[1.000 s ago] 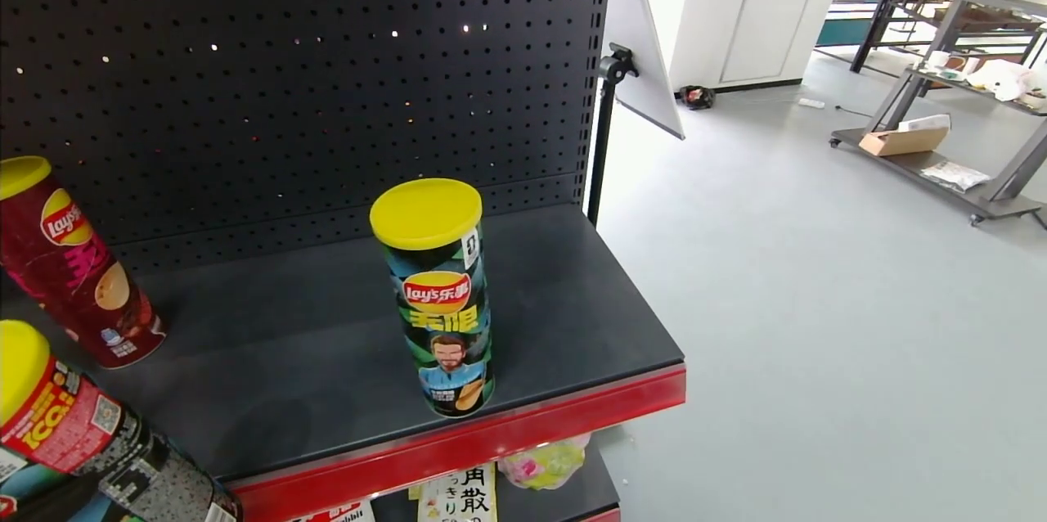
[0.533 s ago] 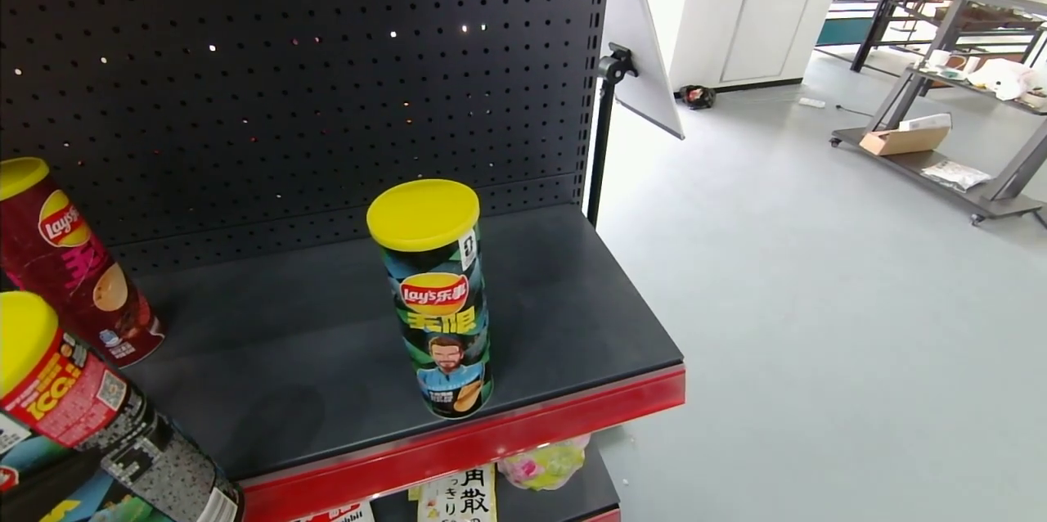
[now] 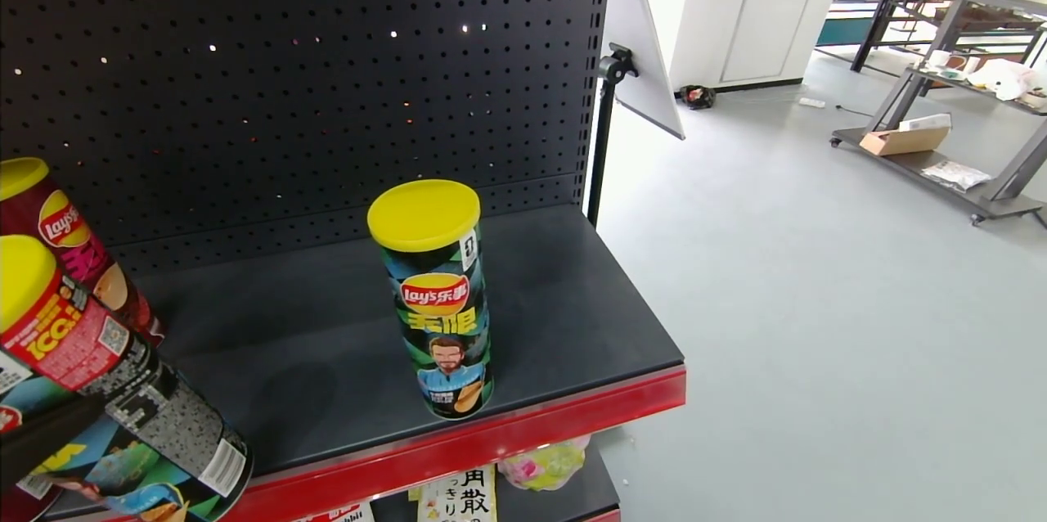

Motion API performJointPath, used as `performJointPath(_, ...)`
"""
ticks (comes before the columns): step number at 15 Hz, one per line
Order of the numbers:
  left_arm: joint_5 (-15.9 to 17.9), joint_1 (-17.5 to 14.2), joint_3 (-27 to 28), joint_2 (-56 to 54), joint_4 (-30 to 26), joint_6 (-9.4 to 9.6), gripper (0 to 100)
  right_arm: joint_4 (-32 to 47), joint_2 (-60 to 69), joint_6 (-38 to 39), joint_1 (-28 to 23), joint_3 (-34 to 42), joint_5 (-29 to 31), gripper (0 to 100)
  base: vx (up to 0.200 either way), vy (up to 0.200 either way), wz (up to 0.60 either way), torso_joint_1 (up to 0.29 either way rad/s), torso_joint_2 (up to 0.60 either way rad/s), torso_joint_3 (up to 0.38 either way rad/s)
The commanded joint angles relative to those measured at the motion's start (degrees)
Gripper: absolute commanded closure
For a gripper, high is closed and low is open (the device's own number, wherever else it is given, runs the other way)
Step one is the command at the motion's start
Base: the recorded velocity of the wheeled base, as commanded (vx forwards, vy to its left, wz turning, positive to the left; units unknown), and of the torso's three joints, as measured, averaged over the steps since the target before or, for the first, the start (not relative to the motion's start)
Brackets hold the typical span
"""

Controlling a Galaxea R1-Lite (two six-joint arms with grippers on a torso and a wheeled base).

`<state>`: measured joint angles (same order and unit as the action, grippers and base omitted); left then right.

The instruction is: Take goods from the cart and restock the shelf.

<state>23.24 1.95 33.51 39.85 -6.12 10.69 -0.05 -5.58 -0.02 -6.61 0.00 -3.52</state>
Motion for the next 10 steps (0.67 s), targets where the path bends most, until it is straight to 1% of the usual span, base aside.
performJointPath(1, 0.0, 0.0, 0.1, 1.0, 0.1, -0.06, 100, 0.0, 0.0, 0.1, 1.1, 0.0, -0.1, 0, 0.0, 0.0, 0.0, 0.0, 0.0, 0.0)
performJointPath(2, 0.0, 0.1, 0.1, 1.0, 0.1, -0.06, 100, 0.0, 0.0, 0.1, 1.6, 0.0, -0.3, 0, 0.0, 0.0, 0.0, 0.0, 0.0, 0.0)
performJointPath(4, 0.0, 0.0, 0.2, 1.7, 0.1, -0.06, 100, 0.0, 1.5, 0.1, 5.8, 0.0, -0.3, 0, 0.0, 0.0, 0.0, 0.0, 0.0, 0.0)
performJointPath(5, 0.0, 0.0, 0.3, 1.8, 0.1, -0.06, 100, 0.0, 2.8, 0.1, 6.8, 0.0, -0.3, 0, 0.0, 0.0, 0.0, 0.0, 0.0, 0.0)
performJointPath(6, 0.0, 0.0, 0.3, 1.8, 0.1, -0.06, 100, 0.0, 2.8, 0.1, 6.8, 0.0, -0.3, 0, 0.0, 0.0, 0.0, 0.0, 0.0, 0.0)
performJointPath(7, 0.0, 0.0, 0.2, 2.1, 0.1, -0.06, 100, 0.0, 5.6, 0.4, 6.5, 0.0, 0.7, 0, 0.0, 0.0, 0.0, 0.0, 0.0, 0.0)
performJointPath(8, 0.0, 0.1, -0.3, 2.1, 0.5, -0.06, 100, 0.0, 5.6, 0.3, 6.5, 0.0, 2.3, 0, 0.0, 0.0, 0.0, 0.0, 0.0, 0.0)
performJointPath(10, 0.0, 0.0, -0.2, 2.4, 0.5, -0.14, 100, 0.0, 5.6, -0.1, 6.6, 0.0, 2.0, 0, 0.0, 0.0, 0.0, 0.0, 0.0, 0.0)
